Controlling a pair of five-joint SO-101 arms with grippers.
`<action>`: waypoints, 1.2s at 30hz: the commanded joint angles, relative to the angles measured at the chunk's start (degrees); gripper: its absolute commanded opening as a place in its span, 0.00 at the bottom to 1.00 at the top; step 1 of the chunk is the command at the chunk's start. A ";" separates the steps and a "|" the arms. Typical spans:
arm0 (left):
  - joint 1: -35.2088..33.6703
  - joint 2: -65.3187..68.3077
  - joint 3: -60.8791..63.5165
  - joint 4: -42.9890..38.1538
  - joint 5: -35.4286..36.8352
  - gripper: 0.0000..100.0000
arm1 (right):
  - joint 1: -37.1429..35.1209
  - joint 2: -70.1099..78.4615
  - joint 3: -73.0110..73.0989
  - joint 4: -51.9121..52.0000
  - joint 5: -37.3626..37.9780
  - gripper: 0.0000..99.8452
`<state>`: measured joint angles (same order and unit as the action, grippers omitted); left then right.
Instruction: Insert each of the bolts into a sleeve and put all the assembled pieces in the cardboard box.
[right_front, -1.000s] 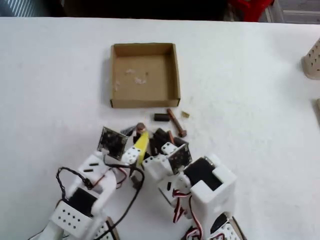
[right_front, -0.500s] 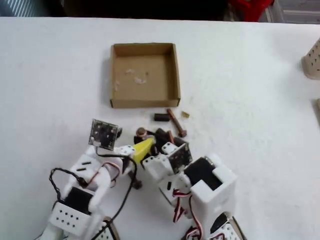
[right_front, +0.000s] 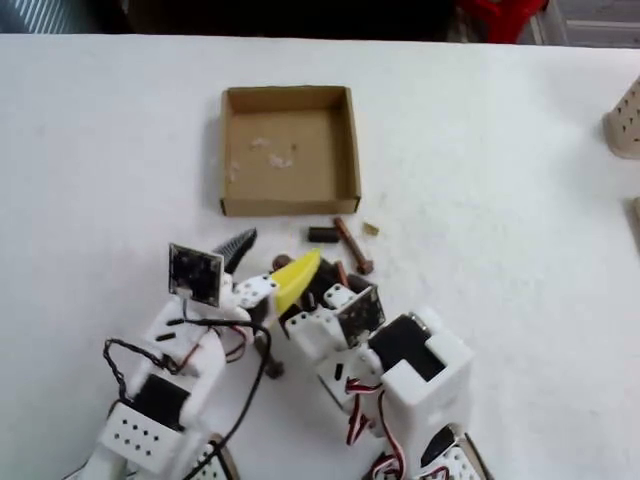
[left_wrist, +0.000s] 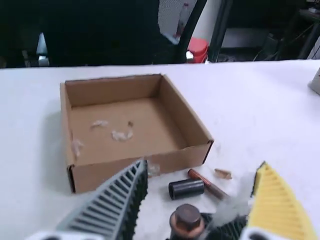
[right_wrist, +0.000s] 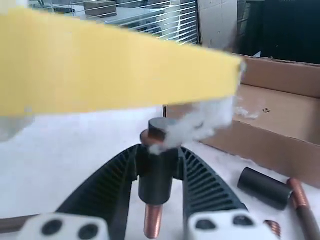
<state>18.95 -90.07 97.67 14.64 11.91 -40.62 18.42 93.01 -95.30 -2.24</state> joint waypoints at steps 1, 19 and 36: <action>0.57 -0.75 -2.55 -4.84 0.53 0.35 | -0.22 -2.42 0.44 -1.45 -0.35 0.02; -15.52 -0.75 -8.09 1.67 2.73 0.07 | 1.27 -2.33 0.44 -1.45 -0.35 0.02; -23.60 -0.75 -7.65 28.48 2.55 0.02 | 3.82 -4.26 0.79 -1.45 -0.35 0.02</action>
<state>-3.74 -90.07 93.54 36.35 14.20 -37.80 18.07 93.10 -95.30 -2.24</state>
